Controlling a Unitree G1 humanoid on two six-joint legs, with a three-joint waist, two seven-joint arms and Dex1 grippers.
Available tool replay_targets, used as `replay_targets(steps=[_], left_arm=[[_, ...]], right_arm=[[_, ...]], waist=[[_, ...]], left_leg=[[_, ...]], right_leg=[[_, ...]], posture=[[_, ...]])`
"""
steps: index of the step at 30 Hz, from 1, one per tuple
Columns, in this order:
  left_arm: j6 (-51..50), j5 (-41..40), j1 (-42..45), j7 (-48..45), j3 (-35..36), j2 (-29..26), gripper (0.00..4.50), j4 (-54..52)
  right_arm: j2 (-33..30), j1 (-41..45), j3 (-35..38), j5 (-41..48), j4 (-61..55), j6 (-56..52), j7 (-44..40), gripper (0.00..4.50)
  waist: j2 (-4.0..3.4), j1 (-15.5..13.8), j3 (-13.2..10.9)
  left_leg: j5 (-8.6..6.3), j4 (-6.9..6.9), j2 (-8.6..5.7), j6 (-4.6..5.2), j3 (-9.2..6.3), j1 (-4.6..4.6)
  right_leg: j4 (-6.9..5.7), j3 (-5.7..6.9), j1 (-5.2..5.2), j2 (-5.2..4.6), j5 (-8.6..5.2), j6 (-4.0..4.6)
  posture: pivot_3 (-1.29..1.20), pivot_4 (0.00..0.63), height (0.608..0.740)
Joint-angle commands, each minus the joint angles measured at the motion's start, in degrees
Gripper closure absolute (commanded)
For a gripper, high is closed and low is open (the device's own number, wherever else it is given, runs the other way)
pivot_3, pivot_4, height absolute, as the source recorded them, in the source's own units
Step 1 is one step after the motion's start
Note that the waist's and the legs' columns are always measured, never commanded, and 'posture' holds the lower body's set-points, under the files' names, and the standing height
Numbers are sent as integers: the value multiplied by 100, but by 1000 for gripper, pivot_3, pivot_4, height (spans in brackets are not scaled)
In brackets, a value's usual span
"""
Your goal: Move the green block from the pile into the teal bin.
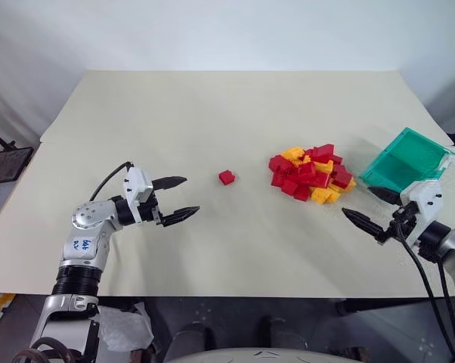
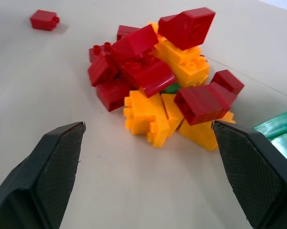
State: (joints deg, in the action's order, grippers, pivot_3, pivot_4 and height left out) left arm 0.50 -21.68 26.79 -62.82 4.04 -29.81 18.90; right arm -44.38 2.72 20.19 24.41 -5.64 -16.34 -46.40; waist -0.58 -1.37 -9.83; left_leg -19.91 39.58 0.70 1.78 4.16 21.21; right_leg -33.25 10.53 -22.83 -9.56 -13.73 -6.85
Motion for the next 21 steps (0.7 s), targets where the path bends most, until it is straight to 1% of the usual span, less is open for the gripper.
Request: replay_targets(steps=[1, 2, 3, 5, 6, 8, 9, 11, 13, 14, 16, 17, 21], left_arm=[[38, -129, 154, -136, 76, 5, 0, -102], [-7, -239, 218, -268, 91, 15, 0, -99], [-3, -254, 289, -312, 86, 21, 0, -79], [-39, -272, 410, -351, 79, 49, 0, -42], [-27, -270, 447, -374, 71, 67, 0, -35], [-32, -272, 496, -411, 58, 99, 0, -40], [-37, -282, 521, -424, 54, 121, 0, -41], [-49, -290, 590, -447, 43, 160, 0, -18], [-46, -278, 647, -484, 34, 204, 0, 25], [-30, -270, 671, -508, 32, 227, 0, 50], [-43, -275, 713, -565, 23, 258, 0, 79], [-60, -270, 771, -579, 12, 284, 0, 129], [-93, -279, 974, -646, 12, 333, 0, 271]], right_arm=[[-184, -61, 1, -528, -428, 99, 394, 57], [-143, -56, -24, -578, -637, -68, 557, 57], [-128, -64, -89, -515, -865, -153, 510, 231], [-19, -162, -121, -261, -1421, -247, 422, 688], [22, -194, -151, -208, -1667, -423, 523, 966], [148, -144, -234, -165, -2051, -794, 837, 1634], [215, -54, -323, -185, -2243, -1059, 1065, 2024], [353, 196, -496, -134, -2518, -1593, 1437, 2660], [461, 434, -712, -123, -2683, -1963, 1647, 3361], [529, 530, -837, -158, -2725, -2039, 1719, 3638], [623, 663, -1037, -177, -2773, -2169, 1794, 4364], [765, 837, -1247, -276, -2616, -2175, 1897, 4443], [1308, 1541, -1886, -637, -1683, -1990, 2094, 4443]], waist=[[0, -1, 0], [0, -2, 0], [0, -2, 0], [0, -2, -3], [0, -2, -3], [0, -2, -2], [0, -2, -3], [8, 10, -7], [8, 7, -8], [9, 6, -8], [9, 7, -8], [9, 1, -8], [22, 17, -16]], left_leg=[[0, 0, 0, 0, 0, 0], [0, 0, 0, 0, 0, 1], [0, 0, 0, 0, 0, 3], [0, 0, 1, -1, 1, 5], [0, 0, 1, -1, 0, 6], [-1, -1, 1, -2, 0, 4], [-1, -1, 1, -2, 0, 4], [-3, 0, 1, -2, 2, 4], [-3, 0, 1, -2, 6, 6], [-3, 0, 2, -2, 7, 7], [-3, -1, 3, -2, 7, 8], [-3, -1, 3, -2, 8, 11], [-3, -2, 0, -1, 29, 14]], right_leg=[[0, 0, 0, 0, 0, 0], [1, 0, 0, 0, 0, 0], [0, 0, -3, 0, 0, 0], [0, -1, -7, 0, 0, 0], [0, -1, -7, 1, 0, 0], [0, -1, -7, 2, 0, 0], [0, -1, -7, 2, 0, 0], [0, -1, -8, 2, 0, 0], [-1, -5, -13, 3, 0, 0], [-2, -6, -16, 3, 0, 0], [-5, -7, -21, 5, -1, 2], [-4, -7, -24, 7, -1, 2], [-9, -21, -38, 8, -1, 2]], posture=[[0, 150, 740], [0, 150, 740], [0, 150, 740], [0, 150, 740], [0, 150, 740], [0, 150, 740], [0, 150, 740], [0, 150, 740], [0, 150, 740], [0, 150, 740], [0, 150, 740], [0, 150, 740], [0, 150, 740]])
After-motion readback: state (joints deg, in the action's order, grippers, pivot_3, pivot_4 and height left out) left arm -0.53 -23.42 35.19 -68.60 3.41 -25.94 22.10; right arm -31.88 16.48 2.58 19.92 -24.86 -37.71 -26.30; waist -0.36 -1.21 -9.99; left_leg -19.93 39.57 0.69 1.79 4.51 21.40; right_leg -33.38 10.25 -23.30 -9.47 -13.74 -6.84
